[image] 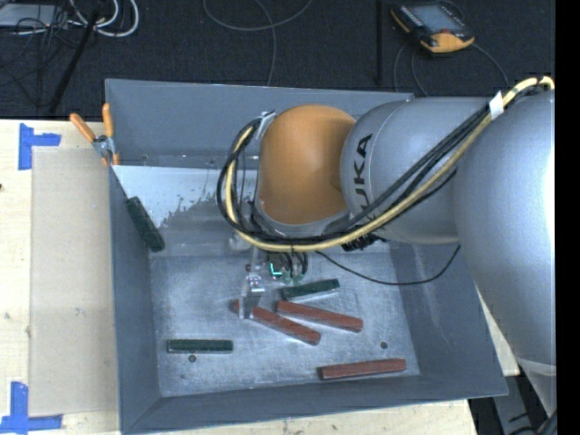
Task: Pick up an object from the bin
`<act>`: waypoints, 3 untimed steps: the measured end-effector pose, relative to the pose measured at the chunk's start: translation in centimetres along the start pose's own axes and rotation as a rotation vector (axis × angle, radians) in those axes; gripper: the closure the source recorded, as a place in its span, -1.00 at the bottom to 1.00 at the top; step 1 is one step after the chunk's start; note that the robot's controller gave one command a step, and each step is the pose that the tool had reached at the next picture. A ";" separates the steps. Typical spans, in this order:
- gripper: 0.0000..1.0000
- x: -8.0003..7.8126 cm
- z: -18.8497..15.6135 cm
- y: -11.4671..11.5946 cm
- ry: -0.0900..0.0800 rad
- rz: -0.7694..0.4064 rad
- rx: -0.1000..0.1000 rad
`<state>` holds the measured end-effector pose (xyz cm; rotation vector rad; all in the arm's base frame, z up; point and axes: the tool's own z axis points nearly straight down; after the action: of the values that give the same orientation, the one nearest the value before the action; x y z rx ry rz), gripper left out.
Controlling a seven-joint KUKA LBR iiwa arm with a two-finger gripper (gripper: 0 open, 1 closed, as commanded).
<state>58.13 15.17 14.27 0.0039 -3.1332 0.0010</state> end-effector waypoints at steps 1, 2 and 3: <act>-1.00 -0.2 -0.4 0.0 -0.007 0.003 -0.001; 1.00 0.8 6.7 -4.1 -0.017 -0.142 -0.003; 1.00 0.8 6.7 -4.1 -0.017 -0.141 -0.003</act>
Offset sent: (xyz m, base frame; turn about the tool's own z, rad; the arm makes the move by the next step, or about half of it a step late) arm -0.0121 -0.0423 -0.0727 -0.1441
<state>57.30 11.04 7.55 0.2260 -3.1417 -0.0045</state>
